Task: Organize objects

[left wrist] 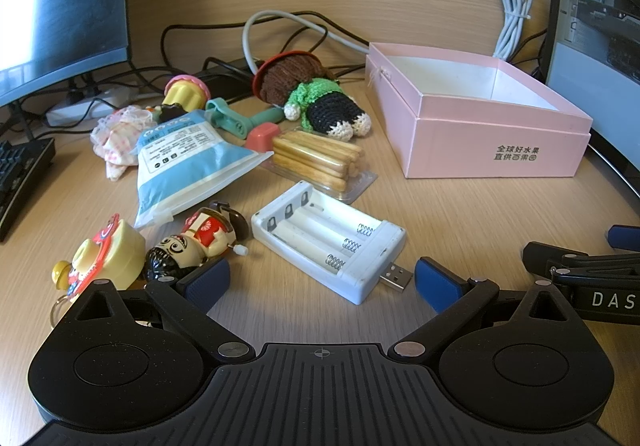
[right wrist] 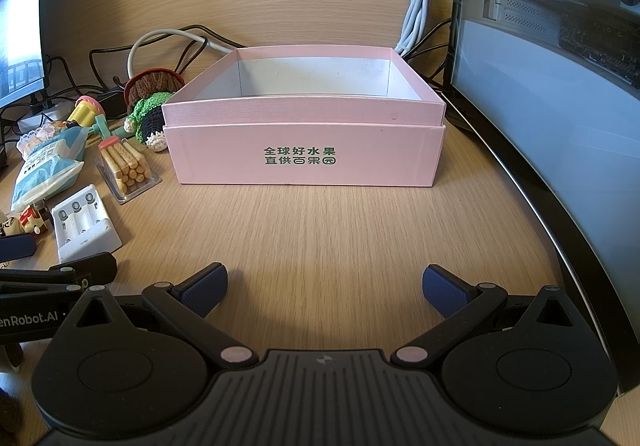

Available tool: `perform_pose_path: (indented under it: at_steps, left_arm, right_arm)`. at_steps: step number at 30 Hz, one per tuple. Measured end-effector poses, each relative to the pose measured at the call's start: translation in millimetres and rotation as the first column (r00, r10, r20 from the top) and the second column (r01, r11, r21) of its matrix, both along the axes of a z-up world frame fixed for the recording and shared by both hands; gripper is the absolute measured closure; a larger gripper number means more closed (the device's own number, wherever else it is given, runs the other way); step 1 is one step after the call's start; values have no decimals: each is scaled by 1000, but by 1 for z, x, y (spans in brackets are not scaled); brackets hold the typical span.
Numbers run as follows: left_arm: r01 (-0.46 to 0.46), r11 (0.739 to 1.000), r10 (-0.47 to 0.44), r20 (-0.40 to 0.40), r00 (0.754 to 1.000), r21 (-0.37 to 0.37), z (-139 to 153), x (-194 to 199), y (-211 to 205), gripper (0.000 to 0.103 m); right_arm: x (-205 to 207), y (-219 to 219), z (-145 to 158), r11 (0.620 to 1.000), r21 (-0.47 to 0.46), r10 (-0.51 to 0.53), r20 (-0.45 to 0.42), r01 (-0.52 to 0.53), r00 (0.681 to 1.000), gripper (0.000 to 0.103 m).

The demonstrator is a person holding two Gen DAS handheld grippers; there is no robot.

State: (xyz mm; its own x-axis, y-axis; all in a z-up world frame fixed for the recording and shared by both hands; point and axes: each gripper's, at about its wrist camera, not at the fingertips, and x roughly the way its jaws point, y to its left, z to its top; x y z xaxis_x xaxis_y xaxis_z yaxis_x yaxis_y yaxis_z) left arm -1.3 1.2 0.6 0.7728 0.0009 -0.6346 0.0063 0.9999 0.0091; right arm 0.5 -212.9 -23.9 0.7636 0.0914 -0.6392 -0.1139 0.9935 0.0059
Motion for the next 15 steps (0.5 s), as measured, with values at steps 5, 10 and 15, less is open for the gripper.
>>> perform_pose_path:
  at_steps: [5,10,15]
  left_arm:
    - [0,1000,0,0,1000,1,0,0,0,1]
    - [-1,1000,1,0,1000,1,0,0,0,1]
    - [-6,1000,6,0,1000,1,0,1,-1,1]
  right_arm:
    - [0,0,0,1000,0,0,0,0,1000,0]
    - [0,0,0,1000,1,0,0,0,1000,0]
    - [0,0,0,1000,0,0,0,0,1000,0]
